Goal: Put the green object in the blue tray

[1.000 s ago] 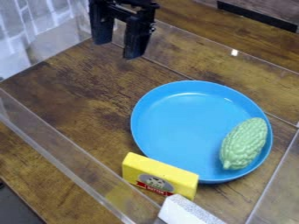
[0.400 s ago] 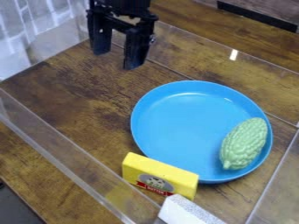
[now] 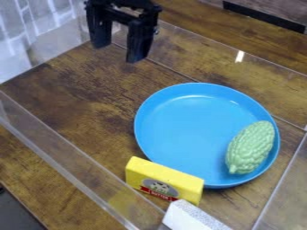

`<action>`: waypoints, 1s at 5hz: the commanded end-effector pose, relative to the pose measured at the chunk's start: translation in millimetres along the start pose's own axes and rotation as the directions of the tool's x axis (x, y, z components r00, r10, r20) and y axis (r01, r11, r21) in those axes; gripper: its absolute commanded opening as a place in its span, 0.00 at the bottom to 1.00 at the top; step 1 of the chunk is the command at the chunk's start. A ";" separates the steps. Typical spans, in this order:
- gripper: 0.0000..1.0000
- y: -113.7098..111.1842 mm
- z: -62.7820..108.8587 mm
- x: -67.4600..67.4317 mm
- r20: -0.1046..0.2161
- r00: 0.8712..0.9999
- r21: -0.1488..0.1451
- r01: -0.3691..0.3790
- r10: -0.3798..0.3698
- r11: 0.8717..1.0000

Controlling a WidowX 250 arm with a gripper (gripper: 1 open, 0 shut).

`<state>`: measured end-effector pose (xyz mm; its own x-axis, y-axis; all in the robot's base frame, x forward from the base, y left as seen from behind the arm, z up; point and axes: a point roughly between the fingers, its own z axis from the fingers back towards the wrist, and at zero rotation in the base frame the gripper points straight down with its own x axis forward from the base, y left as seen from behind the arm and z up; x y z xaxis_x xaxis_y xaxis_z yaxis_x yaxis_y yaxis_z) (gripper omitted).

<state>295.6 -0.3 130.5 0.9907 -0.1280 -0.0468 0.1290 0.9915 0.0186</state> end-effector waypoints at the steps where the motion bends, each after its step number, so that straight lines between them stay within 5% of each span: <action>1: 1.00 4.2 29.1 12.4 0.088 0.996 0.027 -0.036 0.033 0.999; 3: 1.00 -2.6 8.4 25.1 0.070 0.996 0.027 -0.062 0.060 0.998; 5: 1.00 6.3 6.3 21.1 0.057 0.992 0.030 -0.115 0.113 0.993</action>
<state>312.8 -3.3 119.3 0.9984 -0.0352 -0.0440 0.0375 0.9979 0.0519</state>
